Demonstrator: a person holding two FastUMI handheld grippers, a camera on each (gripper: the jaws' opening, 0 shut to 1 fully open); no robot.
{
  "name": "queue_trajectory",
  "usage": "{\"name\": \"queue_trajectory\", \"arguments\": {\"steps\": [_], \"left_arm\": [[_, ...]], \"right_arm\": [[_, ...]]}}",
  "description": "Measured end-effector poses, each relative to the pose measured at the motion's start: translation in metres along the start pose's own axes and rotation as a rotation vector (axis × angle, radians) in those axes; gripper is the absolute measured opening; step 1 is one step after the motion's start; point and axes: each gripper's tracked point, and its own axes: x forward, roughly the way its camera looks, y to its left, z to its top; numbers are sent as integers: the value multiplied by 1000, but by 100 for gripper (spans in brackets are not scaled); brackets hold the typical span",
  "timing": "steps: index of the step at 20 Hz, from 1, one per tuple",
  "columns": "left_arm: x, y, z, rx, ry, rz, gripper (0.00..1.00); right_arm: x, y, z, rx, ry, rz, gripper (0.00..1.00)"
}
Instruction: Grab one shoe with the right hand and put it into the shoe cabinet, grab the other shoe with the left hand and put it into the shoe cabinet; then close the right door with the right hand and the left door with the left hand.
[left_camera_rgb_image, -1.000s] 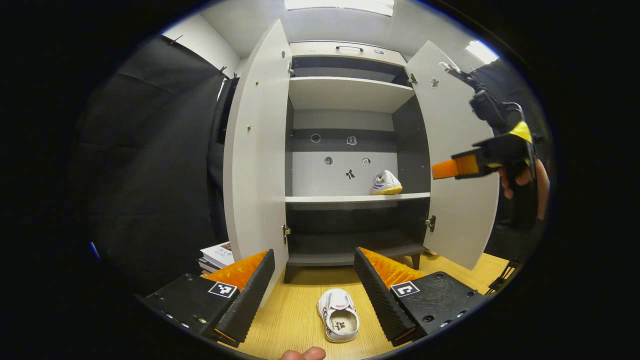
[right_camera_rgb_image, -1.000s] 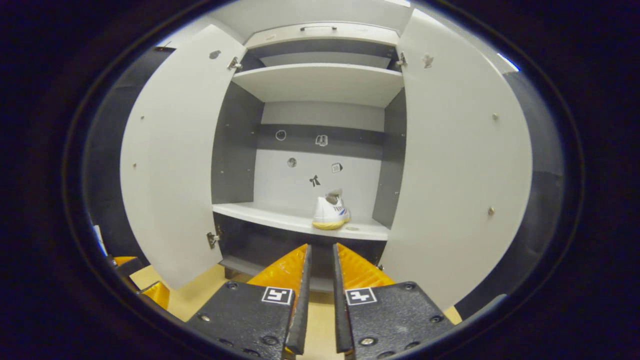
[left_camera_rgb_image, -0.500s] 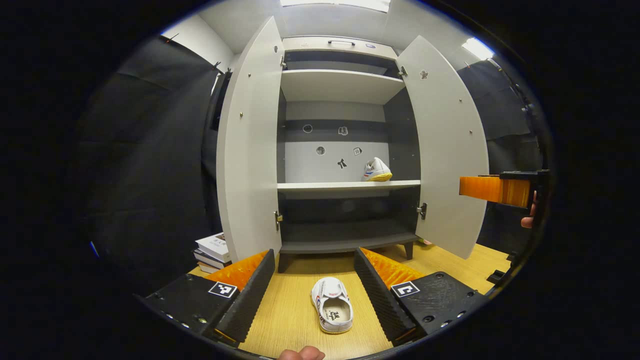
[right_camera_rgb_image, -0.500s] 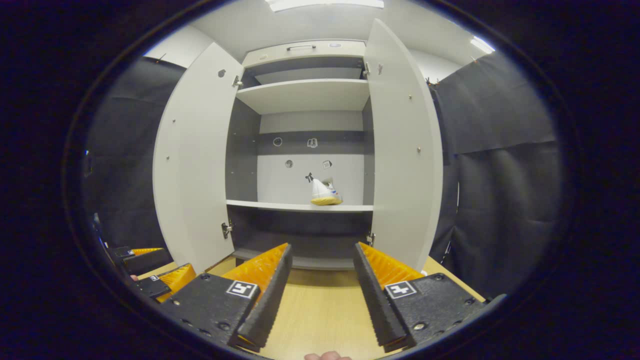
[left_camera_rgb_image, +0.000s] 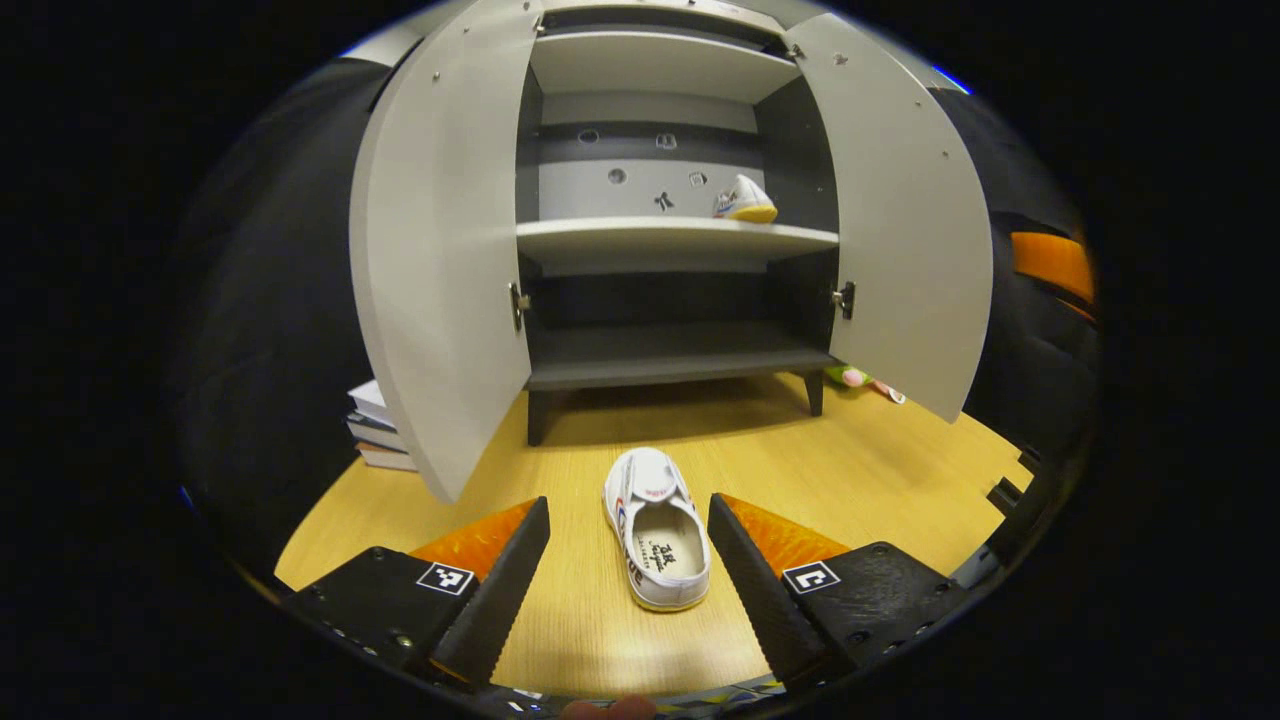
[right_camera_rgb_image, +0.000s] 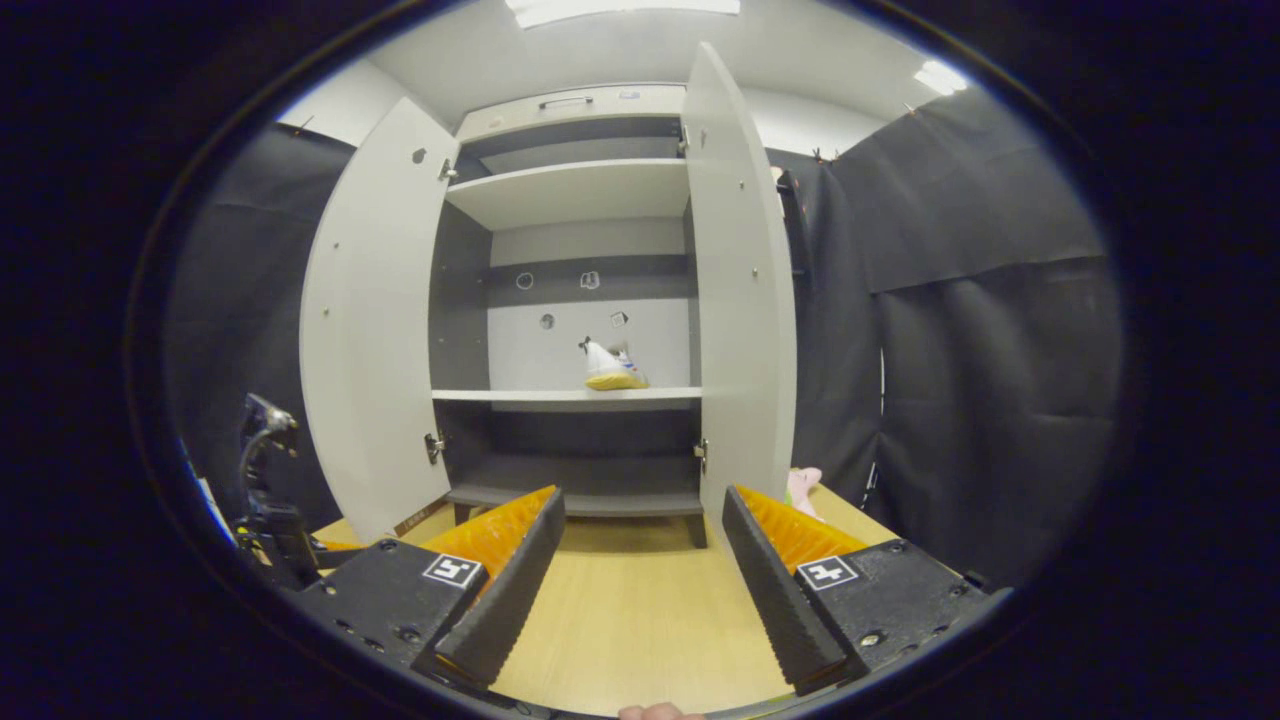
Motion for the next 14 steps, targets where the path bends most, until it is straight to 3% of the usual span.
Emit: {"name": "queue_trajectory", "arguments": {"steps": [3,8,14], "left_arm": [[23,8,-22,-56,84,11,96],[70,33,-45,14,163,69,96],[114,29,-58,-8,197,28,96]], "right_arm": [[-1,-3,-3,13,1,-4,99],[4,-9,-1,4,7,-4,99],[15,-13,-3,-11,24,-7,99]]}}
